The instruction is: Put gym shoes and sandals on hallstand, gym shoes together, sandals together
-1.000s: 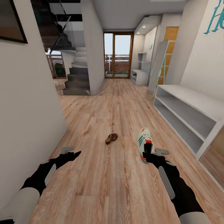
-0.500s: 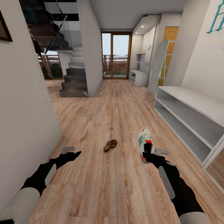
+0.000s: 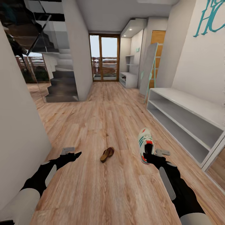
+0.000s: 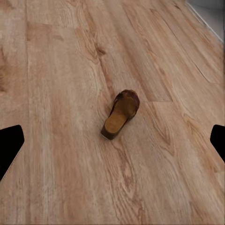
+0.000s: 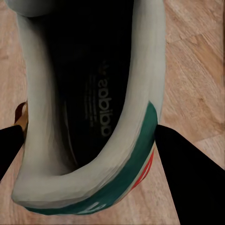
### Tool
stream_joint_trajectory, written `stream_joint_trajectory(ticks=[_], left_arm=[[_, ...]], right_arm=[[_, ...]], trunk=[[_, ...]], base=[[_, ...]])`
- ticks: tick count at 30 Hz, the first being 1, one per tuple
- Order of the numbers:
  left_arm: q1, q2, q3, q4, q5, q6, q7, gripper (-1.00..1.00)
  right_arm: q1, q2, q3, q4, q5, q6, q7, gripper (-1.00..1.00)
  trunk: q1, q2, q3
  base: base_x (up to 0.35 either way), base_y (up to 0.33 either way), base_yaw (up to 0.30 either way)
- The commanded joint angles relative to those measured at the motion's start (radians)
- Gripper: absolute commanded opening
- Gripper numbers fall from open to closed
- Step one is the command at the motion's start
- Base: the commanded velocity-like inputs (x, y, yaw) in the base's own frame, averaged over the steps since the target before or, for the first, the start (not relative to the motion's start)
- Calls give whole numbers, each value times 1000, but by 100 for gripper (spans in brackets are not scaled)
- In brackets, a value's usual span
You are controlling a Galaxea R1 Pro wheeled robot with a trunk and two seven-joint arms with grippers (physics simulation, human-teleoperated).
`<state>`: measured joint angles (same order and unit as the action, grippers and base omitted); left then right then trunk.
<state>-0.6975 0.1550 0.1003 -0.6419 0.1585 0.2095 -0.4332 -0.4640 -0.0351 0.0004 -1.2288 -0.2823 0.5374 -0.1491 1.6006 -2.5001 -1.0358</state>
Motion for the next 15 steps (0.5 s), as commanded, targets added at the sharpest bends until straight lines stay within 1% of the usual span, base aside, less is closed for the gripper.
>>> stream_joint_trajectory(ticks=[1, 4, 6, 15], left_arm=[[0, 0, 2, -1, 10, 10, -4, 100], [0, 0, 2, -1, 10, 10, -4, 100], [0, 0, 2, -1, 10, 10, -4, 100], [1, 0, 2, -1, 9, 10, -4, 100]], right_arm=[[-1, 0, 1, -1, -11, 4, -10, -100], [-1, 0, 1, -1, -11, 3, -10, -100], [-1, 0, 1, -1, -11, 4, -10, -100], [-1, 0, 1, 0, -7, 4, -9, -100]], trunk=[[0, 0, 0], [0, 0, 1], [0, 0, 1], [0, 0, 2]], base=[[280, 234, -183], [279, 225, -94], [279, 105, -25], [279, 15, -4]])
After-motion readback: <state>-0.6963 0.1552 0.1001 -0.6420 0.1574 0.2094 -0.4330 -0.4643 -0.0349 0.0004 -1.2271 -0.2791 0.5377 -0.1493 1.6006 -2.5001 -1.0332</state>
